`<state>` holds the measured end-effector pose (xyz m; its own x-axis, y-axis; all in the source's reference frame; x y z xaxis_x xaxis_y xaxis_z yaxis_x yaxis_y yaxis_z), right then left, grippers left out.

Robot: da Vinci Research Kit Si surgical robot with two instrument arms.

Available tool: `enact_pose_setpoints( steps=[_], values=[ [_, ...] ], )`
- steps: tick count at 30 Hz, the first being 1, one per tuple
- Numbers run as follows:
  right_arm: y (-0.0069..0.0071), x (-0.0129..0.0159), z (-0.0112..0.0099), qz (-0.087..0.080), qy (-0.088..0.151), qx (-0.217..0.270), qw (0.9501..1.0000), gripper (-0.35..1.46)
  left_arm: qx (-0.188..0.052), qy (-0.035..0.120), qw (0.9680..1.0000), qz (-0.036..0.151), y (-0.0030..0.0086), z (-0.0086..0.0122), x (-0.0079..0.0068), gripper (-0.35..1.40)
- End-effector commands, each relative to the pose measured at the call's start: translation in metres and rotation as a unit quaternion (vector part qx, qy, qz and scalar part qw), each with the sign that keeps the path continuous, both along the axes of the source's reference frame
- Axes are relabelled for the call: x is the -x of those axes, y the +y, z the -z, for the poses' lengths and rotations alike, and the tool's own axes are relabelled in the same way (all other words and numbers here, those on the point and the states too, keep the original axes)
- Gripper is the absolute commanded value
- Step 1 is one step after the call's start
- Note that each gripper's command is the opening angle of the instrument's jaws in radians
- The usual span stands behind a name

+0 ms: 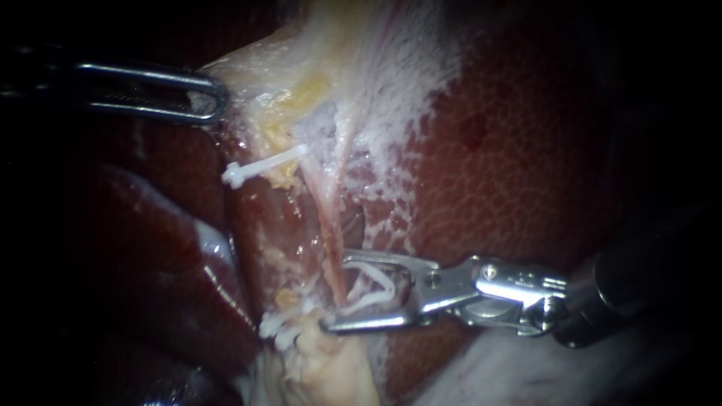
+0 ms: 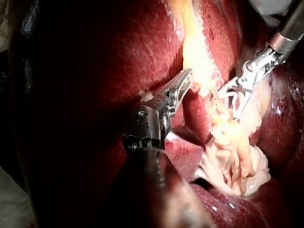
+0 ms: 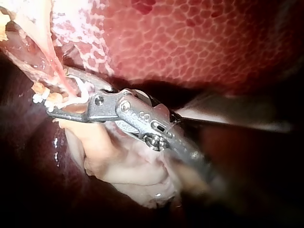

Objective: Clipping first clip right tube

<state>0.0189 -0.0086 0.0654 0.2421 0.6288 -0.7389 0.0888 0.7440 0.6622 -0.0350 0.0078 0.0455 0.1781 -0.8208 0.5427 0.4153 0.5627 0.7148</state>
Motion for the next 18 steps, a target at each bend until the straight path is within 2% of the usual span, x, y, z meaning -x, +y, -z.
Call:
enact_pose_setpoints(
  steps=[1,7,18],
  values=[
    [0.0,0.0,0.0004,0.001,0.001,0.0,1.0,0.6,0.0,0.0,1.0,0.0,0.0,0.0,0.0,-0.35],
    [-0.0007,-0.0004,0.0017,0.004,0.0,-0.013,0.9999,0.6,0.0,0.0,1.0,0.0,0.0,0.0,0.0,-0.35],
    [-0.0009,-0.0009,0.0023,0.01,0.002,-0.02,0.9997,0.58,0.0,0.0,1.0,0.0,0.0,0.0,0.0,-0.35]
  ],
)
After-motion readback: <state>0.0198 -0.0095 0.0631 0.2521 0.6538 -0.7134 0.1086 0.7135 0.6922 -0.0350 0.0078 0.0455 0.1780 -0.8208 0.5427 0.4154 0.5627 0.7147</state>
